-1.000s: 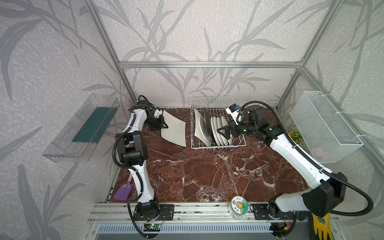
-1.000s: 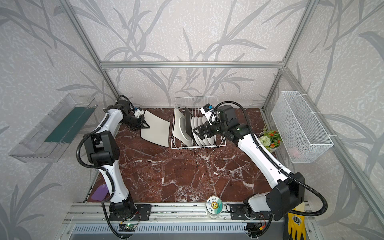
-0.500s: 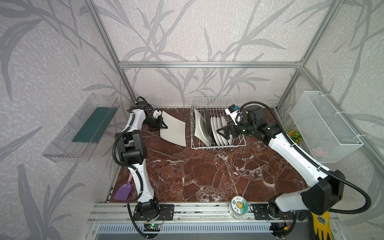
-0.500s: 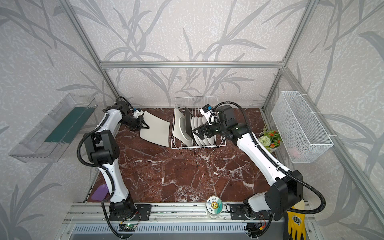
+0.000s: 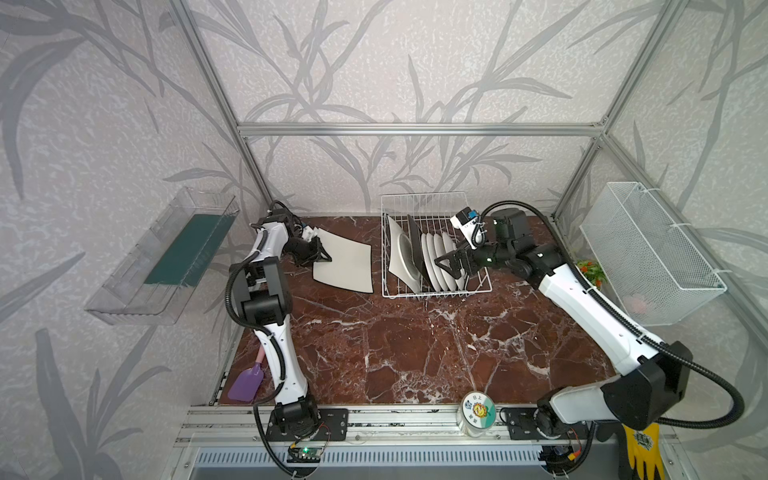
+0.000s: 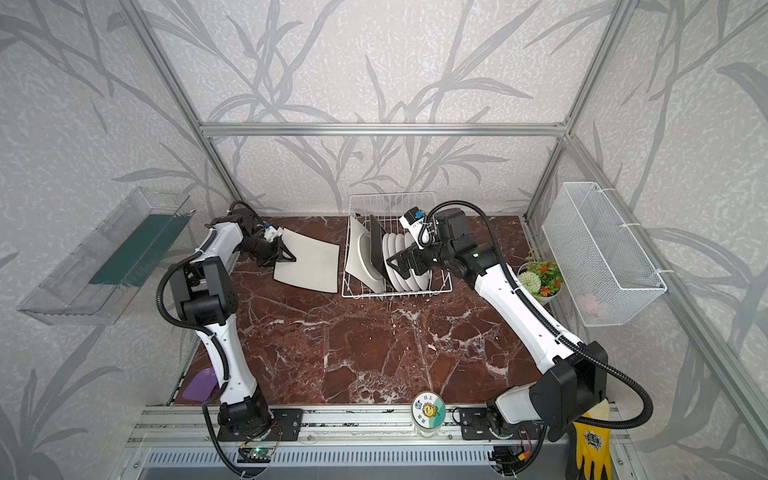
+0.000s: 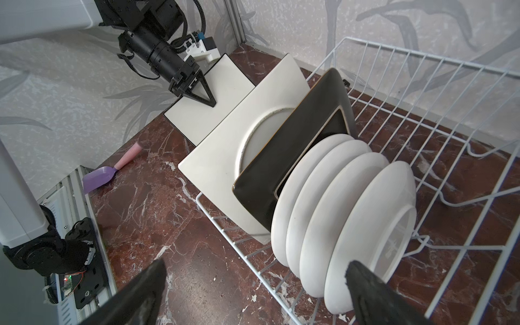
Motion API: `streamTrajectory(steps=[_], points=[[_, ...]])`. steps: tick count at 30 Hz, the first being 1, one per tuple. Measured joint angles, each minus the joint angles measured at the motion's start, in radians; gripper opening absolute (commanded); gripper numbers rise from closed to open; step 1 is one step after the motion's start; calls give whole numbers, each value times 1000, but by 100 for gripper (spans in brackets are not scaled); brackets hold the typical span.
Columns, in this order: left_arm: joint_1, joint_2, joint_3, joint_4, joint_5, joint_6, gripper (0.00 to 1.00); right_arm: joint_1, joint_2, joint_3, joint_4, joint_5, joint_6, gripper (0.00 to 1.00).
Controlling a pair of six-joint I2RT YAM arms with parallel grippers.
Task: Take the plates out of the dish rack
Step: 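Lower the square white plate flat onto the table and open the left gripper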
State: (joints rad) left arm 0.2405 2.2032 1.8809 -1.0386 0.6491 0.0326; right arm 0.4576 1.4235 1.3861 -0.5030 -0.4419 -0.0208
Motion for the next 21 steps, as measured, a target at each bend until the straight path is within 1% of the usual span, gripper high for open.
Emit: streamTrajectory(steps=[3,11,15,21], points=[[3,13,0,4,-3,1,25,0,0,15,-4,8,-13,99],[18,42,0,4,2,7,31,0,0,26,-39,42,-57,99],[22,49,0,4,1,12,31,0,0,26,-52,49,-64,99],[30,65,0,4,-11,16,36,0,0,26,-56,50,-75,99]])
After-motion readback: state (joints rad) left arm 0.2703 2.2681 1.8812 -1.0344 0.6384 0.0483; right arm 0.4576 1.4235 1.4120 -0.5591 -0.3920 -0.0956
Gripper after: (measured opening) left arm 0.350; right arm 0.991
